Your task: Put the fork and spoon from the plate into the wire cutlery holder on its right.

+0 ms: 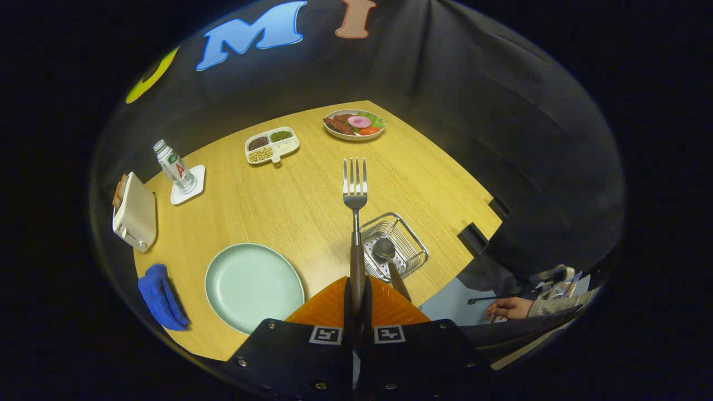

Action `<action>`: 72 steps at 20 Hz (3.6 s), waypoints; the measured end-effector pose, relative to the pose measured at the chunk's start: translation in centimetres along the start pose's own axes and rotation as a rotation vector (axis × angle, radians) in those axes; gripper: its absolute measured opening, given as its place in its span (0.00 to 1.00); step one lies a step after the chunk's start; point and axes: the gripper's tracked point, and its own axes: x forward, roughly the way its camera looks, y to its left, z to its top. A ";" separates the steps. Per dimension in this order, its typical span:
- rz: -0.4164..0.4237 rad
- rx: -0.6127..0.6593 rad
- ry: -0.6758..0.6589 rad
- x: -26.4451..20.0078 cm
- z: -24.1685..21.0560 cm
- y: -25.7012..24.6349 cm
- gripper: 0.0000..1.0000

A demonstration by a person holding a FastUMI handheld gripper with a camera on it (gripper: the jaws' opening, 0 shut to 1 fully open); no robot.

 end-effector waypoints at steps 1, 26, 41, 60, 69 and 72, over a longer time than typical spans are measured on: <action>-0.003 0.015 0.013 0.2 -0.3 -0.4 0.07; 0.004 0.039 0.101 0.1 -1.9 -2.8 0.13; -0.050 -0.021 0.018 -0.9 0.3 -3.6 0.34; 0.006 -0.008 -0.100 -0.6 2.5 -3.0 0.34; 0.118 -0.040 -0.462 -4.6 10.6 0.3 0.34; 0.205 -0.047 -0.616 -7.5 13.7 2.0 0.34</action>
